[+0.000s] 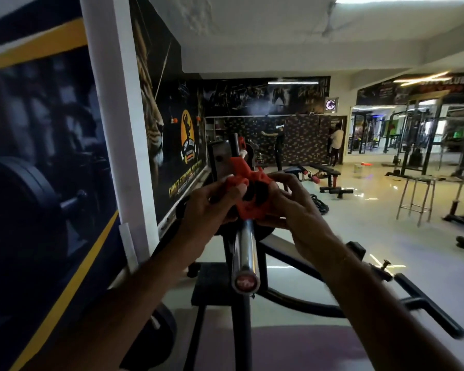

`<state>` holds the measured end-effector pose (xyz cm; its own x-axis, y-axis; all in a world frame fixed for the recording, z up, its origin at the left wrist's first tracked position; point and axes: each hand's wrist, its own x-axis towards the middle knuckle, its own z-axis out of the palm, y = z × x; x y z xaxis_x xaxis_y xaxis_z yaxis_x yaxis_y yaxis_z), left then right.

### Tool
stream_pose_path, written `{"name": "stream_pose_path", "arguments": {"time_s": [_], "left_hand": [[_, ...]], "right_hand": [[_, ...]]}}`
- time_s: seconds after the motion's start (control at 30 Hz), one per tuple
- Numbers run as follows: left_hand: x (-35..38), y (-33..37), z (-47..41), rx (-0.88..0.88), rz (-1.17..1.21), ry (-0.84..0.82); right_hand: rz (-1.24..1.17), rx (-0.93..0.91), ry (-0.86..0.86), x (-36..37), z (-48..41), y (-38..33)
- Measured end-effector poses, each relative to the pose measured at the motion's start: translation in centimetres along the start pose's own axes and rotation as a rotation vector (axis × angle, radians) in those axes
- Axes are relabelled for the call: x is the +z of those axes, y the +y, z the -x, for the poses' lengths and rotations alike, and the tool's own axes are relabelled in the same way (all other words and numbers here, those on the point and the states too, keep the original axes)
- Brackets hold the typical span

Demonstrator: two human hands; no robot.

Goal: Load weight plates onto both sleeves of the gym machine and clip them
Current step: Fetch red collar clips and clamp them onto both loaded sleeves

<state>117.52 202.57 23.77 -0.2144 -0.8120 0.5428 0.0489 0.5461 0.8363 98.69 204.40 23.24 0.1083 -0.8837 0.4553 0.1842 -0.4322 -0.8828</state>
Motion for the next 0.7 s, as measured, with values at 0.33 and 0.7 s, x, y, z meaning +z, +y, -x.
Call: {"name": "stream_pose_path", "arguments": {"time_s": [0.33, 0.7], "left_hand": [[-2.1, 0.8, 9.1, -0.149, 0.093, -0.169], [-0.9, -4.0, 13.8, -0.103, 0.099, 0.029]], "right_hand": [[0.038, 0.023, -0.028, 2.8, 9.5, 0.4], [0.17, -0.002, 0.097, 2.5, 13.8, 5.3]]}}
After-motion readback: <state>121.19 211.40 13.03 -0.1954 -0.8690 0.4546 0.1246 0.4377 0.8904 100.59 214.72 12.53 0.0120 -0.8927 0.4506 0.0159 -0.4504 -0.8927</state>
